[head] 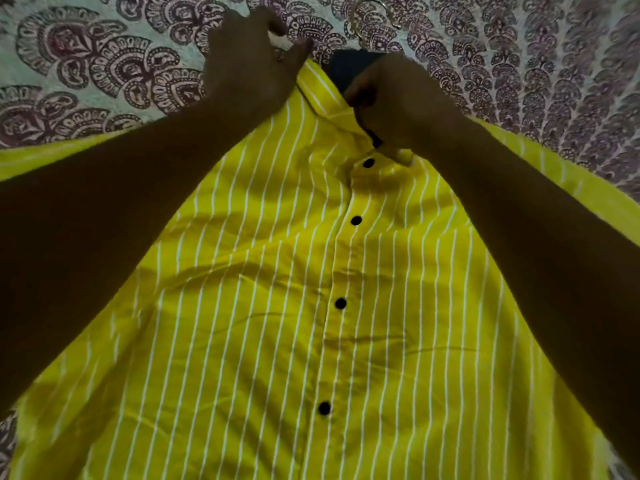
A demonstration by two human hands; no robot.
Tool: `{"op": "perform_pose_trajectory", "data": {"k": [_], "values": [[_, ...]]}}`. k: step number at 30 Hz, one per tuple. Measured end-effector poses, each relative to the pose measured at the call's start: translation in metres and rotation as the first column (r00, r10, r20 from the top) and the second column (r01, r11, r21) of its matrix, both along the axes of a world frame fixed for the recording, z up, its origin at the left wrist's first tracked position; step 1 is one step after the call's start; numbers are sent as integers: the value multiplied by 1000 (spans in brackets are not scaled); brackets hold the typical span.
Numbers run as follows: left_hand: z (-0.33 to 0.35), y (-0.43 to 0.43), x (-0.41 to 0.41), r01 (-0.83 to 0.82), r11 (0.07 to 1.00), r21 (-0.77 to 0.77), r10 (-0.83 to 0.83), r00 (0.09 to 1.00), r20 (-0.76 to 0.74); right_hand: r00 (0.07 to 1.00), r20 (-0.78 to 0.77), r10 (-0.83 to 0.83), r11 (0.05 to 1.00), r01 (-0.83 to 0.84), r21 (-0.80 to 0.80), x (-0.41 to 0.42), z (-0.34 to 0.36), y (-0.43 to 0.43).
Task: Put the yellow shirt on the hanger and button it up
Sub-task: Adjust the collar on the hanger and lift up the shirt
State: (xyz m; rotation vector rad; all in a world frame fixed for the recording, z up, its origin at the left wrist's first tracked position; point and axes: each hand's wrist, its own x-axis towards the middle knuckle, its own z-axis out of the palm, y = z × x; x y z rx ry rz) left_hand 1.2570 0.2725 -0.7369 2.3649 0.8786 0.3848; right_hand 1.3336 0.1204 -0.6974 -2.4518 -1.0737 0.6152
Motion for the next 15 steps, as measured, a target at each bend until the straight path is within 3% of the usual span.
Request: {"op": "perform_pose_trajectory", "data": {"k": [4, 7, 9, 12, 15], "values": [[3, 1, -4, 243, 953, -180, -257, 964, -63, 976, 116, -184, 972, 163, 172, 18, -2, -12], [3, 2, -2, 247, 962, -112, -261, 957, -128, 959, 162, -233, 960, 201, 193, 37, -3, -25], [5, -1, 0, 210, 976, -66, -218, 961, -172, 974, 149, -172, 982, 158, 102, 42, -7, -25], [4, -3, 2, 209, 976, -61, -218, 941, -258, 977, 210, -31, 986, 64, -156, 47, -17, -17], [6, -4, -3, 251, 963, -94, -266, 935, -236, 972, 228, 47, 970, 10, -242, 47, -13, -9]]}}
